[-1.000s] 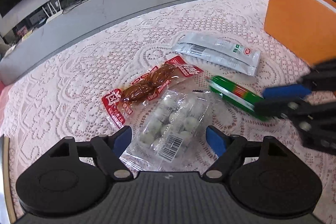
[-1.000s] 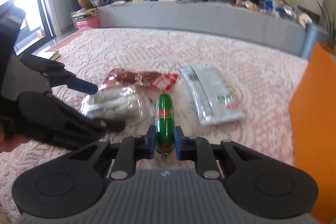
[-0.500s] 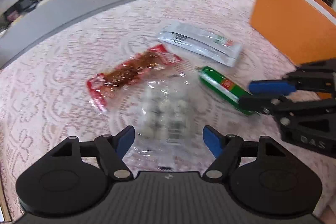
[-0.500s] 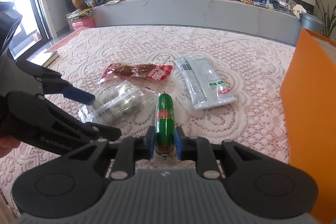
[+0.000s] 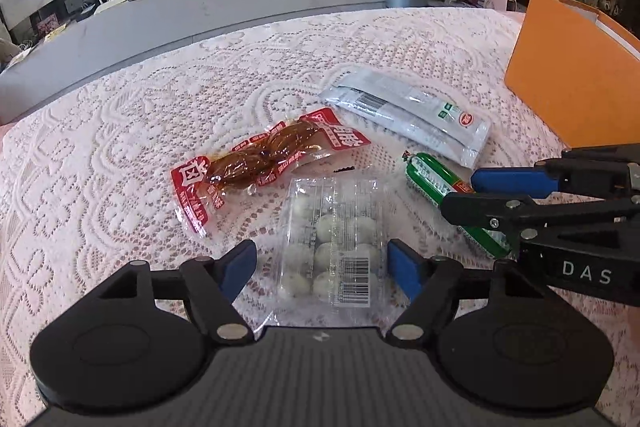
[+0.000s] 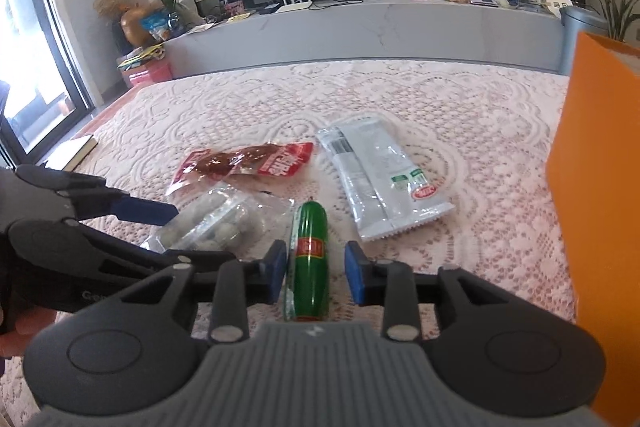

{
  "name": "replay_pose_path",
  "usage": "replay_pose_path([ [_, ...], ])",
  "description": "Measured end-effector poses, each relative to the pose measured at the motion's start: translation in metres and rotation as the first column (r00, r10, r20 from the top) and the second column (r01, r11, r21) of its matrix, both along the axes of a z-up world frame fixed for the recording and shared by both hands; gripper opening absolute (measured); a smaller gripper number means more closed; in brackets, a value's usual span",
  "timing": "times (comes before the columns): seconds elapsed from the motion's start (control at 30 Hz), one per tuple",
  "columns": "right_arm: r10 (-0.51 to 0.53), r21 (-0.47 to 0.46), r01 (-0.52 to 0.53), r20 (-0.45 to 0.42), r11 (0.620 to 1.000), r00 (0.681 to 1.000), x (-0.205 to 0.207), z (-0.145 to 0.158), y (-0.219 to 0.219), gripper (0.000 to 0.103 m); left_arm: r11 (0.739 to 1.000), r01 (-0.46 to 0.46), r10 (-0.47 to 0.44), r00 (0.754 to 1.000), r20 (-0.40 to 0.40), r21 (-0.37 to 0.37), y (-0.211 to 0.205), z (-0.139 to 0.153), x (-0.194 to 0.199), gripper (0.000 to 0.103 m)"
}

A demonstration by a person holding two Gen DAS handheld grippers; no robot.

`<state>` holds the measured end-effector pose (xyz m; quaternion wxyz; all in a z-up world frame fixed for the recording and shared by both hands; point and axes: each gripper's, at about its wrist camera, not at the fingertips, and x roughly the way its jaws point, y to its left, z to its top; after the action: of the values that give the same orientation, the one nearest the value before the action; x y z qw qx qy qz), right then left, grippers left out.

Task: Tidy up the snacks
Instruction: 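Grasp the green sausage with the right tool while the left tool grasps the clear quail-egg pack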

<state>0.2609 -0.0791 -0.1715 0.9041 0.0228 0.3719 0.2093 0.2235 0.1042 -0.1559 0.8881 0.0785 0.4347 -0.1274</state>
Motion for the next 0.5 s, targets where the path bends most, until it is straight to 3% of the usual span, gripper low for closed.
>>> replay_pose_path([
  [0.13, 0.005, -0.005, -0.005, 0.001, 1.0, 1.0, -0.001, -0.004, 0.001, 0.027, 1.0, -0.01, 0.01, 1.0, 0.005, -0.019, 0.002, -0.002, 0.0, 0.088],
  [0.17, 0.008, -0.008, -0.008, -0.007, 1.0, 1.0, -0.002, -0.004, 0.001, 0.021, 1.0, -0.011, 0.011, 1.0, 0.005, -0.018, 0.001, -0.002, 0.0, 0.088],
  [0.5, -0.035, -0.062, 0.034, -0.021, 0.997, 0.999, -0.016, 0.0, -0.01, 0.021, 1.0, 0.001, 0.0, 1.0, 0.012, -0.031, -0.012, -0.003, 0.0, 0.088],
])
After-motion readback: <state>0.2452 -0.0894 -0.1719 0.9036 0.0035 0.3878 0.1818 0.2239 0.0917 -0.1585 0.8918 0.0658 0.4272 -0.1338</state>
